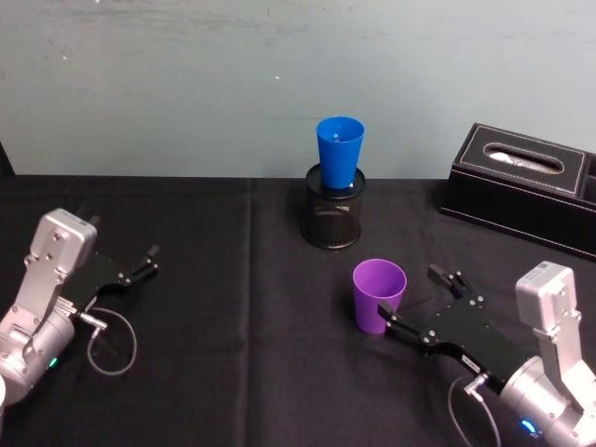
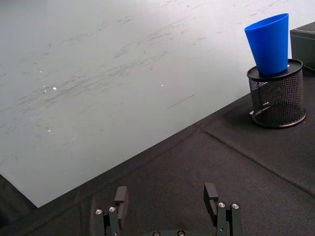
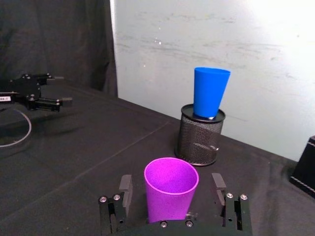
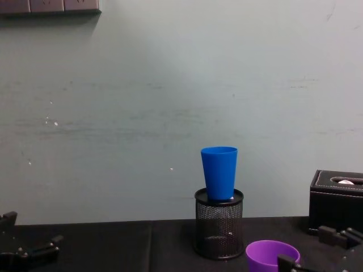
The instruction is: Pick up one cup with a gripper and tap it against the other cup.
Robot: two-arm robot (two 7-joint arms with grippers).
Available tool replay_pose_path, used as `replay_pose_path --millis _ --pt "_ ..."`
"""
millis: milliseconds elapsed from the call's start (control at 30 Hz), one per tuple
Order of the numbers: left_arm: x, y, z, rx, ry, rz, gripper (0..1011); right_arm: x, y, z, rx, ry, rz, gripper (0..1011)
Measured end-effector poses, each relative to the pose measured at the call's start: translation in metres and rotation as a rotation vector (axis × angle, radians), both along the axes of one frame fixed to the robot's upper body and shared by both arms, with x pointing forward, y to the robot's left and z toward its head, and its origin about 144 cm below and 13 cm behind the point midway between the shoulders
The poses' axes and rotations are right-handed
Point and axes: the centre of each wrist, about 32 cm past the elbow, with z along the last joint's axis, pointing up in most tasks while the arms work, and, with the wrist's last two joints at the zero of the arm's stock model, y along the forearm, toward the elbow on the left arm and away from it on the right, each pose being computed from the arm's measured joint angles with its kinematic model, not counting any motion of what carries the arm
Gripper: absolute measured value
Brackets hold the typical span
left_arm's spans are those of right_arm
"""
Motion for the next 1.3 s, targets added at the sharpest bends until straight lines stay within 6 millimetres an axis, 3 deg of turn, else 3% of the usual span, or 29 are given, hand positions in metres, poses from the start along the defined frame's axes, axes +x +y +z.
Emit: replay_pose_path --millis 1300 --pt "0.000 0.000 0.000 0.000 0.000 0.000 1011 0.034 0.010 -0.015 -0.072 0.066 0.014 1003"
